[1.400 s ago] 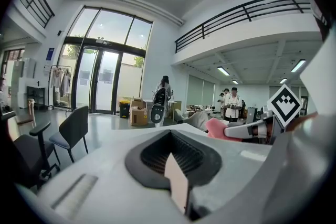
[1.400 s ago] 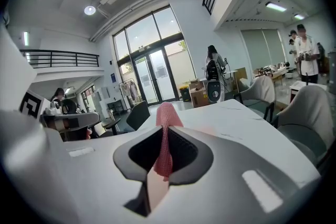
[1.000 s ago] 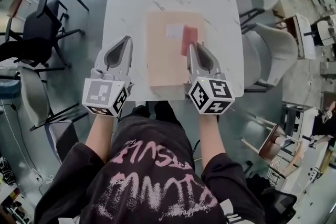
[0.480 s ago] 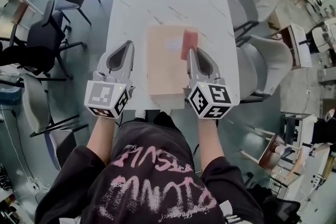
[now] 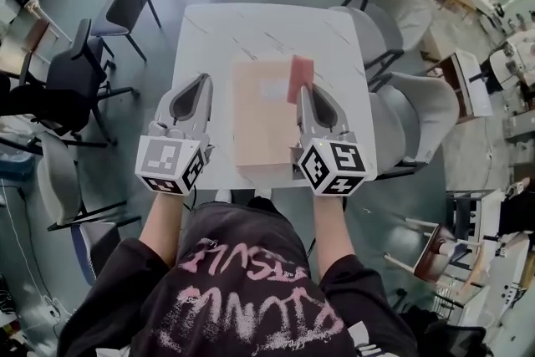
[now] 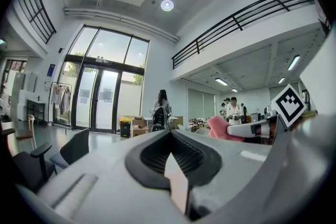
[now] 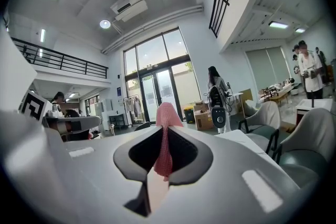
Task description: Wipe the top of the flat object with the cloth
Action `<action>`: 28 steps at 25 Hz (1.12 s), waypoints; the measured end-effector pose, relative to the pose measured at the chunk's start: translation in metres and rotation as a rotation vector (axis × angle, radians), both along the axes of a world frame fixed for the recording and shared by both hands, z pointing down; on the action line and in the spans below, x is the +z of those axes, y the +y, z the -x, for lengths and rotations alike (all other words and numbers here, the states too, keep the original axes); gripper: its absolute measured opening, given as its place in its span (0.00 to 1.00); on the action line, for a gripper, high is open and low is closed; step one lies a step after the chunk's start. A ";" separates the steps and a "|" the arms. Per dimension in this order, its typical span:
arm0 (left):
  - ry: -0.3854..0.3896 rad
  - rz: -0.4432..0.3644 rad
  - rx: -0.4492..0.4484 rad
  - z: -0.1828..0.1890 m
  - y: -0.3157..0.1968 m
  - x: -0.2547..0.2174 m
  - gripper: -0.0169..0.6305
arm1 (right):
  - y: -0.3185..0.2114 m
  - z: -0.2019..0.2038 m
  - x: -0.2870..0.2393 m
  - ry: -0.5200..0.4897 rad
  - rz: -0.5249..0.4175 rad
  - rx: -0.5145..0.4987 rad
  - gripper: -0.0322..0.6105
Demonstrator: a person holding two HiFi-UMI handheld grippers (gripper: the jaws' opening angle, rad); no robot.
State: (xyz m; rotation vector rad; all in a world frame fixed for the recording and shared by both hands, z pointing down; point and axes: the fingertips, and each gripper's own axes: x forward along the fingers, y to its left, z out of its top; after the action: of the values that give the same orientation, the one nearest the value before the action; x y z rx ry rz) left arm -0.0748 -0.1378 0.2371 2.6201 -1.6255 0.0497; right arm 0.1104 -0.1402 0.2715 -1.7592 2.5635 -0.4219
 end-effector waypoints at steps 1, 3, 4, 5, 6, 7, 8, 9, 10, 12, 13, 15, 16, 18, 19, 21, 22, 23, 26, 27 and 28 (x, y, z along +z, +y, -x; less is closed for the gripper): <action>0.000 -0.003 0.000 0.000 0.000 -0.001 0.03 | 0.000 0.000 -0.001 0.000 -0.004 0.001 0.12; 0.002 -0.011 -0.002 0.000 -0.001 -0.004 0.03 | 0.000 -0.002 -0.004 -0.001 -0.012 0.003 0.12; 0.004 -0.016 -0.003 0.000 0.000 -0.005 0.03 | 0.001 -0.003 -0.005 -0.001 -0.016 0.004 0.12; 0.005 -0.021 -0.004 -0.001 0.000 -0.007 0.03 | 0.001 -0.004 -0.007 -0.001 -0.021 0.005 0.12; 0.005 -0.027 -0.005 -0.001 0.000 -0.010 0.03 | 0.001 -0.005 -0.009 -0.001 -0.026 0.006 0.12; 0.005 -0.034 -0.006 -0.002 -0.001 -0.012 0.03 | 0.001 -0.006 -0.010 0.000 -0.031 0.006 0.12; 0.004 -0.040 -0.007 -0.001 -0.001 -0.014 0.03 | 0.000 -0.006 -0.012 0.001 -0.036 0.006 0.12; 0.003 -0.045 -0.008 -0.001 -0.001 -0.015 0.03 | 0.000 -0.006 -0.014 0.002 -0.042 0.007 0.12; 0.003 -0.048 -0.010 0.000 -0.001 -0.016 0.03 | 0.000 -0.006 -0.016 0.002 -0.046 0.007 0.12; 0.003 -0.051 -0.012 0.001 -0.001 -0.015 0.03 | 0.000 -0.005 -0.017 0.006 -0.053 0.007 0.12; 0.003 -0.051 -0.012 0.001 -0.001 -0.015 0.03 | 0.000 -0.004 -0.017 0.011 -0.055 0.005 0.12; 0.002 -0.052 -0.013 0.001 -0.001 -0.015 0.03 | -0.001 -0.003 -0.018 0.024 -0.061 0.000 0.12; 0.001 -0.053 -0.013 0.002 -0.002 -0.016 0.03 | -0.001 -0.001 -0.018 0.032 -0.063 -0.004 0.12; 0.002 -0.054 -0.017 0.003 -0.002 -0.017 0.03 | -0.002 0.001 -0.019 0.047 -0.068 -0.013 0.12; 0.003 -0.055 -0.019 0.004 -0.003 -0.017 0.03 | -0.002 0.002 -0.018 0.051 -0.069 -0.015 0.12; 0.004 -0.057 -0.023 0.005 -0.003 -0.018 0.03 | -0.003 0.003 -0.017 0.051 -0.067 -0.018 0.12; 0.004 -0.058 -0.024 0.005 -0.003 -0.018 0.03 | -0.004 0.003 -0.017 0.050 -0.066 -0.019 0.12; 0.003 -0.058 -0.024 0.005 -0.003 -0.018 0.03 | -0.005 0.004 -0.017 0.051 -0.065 -0.020 0.12; 0.002 -0.059 -0.024 0.006 -0.005 -0.018 0.03 | -0.006 0.006 -0.017 0.051 -0.067 -0.025 0.12; 0.002 -0.060 -0.024 0.006 -0.005 -0.018 0.03 | -0.006 0.006 -0.017 0.051 -0.067 -0.025 0.12; 0.001 -0.061 -0.023 0.006 -0.005 -0.018 0.03 | -0.007 0.007 -0.017 0.051 -0.067 -0.025 0.12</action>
State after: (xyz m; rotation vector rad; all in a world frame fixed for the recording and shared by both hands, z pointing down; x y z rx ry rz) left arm -0.0811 -0.1427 0.2188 2.6447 -1.6824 -0.0024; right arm 0.1037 -0.1468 0.2543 -1.7395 2.6036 -0.2915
